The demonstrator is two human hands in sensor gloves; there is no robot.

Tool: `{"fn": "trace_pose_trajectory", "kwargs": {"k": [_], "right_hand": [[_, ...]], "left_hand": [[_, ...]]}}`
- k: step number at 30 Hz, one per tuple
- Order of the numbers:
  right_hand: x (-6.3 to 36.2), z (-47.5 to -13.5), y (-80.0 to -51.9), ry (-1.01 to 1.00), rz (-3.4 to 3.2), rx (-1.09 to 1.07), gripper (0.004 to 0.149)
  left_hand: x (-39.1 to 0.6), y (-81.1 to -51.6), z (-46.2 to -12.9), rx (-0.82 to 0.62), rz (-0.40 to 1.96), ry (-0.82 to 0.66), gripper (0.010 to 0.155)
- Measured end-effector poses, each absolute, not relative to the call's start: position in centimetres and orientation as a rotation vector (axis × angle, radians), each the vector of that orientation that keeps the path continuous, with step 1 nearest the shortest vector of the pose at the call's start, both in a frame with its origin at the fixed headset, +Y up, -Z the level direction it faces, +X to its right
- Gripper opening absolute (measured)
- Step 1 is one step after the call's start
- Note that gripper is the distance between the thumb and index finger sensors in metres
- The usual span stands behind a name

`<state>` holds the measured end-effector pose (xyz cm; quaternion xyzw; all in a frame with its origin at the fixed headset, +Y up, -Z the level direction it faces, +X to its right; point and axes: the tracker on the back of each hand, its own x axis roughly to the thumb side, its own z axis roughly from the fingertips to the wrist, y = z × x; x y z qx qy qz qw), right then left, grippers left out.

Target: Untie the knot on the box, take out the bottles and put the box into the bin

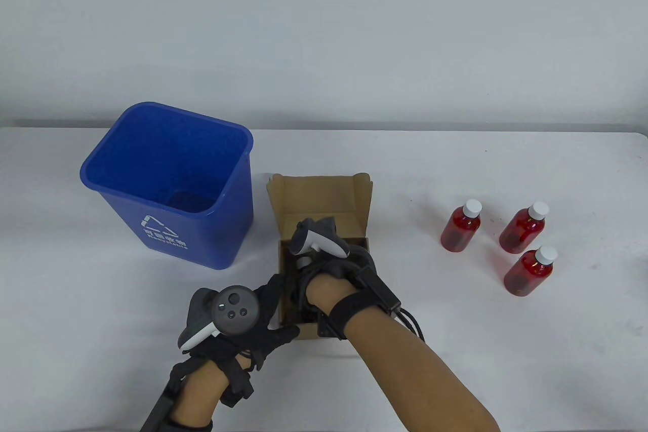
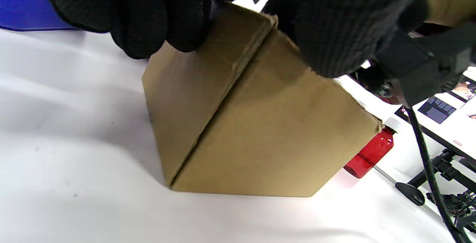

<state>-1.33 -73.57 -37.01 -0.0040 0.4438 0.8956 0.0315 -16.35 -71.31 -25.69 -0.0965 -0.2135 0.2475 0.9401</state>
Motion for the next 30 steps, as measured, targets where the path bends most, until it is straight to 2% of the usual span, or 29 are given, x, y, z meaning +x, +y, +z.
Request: {"fn": "trace_pose_trajectory", "kwargs": {"k": [8,19,25,30], "right_hand": [[-1.8,-38.3,-75.2,1.570,2.697,-0.052,0.088],[-1.3,-38.2,-75.1,1.410,2.749,0.046,0.085],[-0.1,-37.8,-71.9,1.197,2.748,0.090,0.084],[2.1,-37.0,-67.9,0.991,2.730,0.143,0.083]], "left_hand": [[-16.3,-71.3,-25.7,-0.201,0.496,-0.440,0.096],[-16.1,-71.3,-25.7,-0.197,0.462,-0.435,0.097],[-16.2,-71.2,-25.7,-0.191,0.448,-0.428,0.096],[-16.2,-71.2,-25.6,-0.194,0.452,-0.426,0.097]]}}
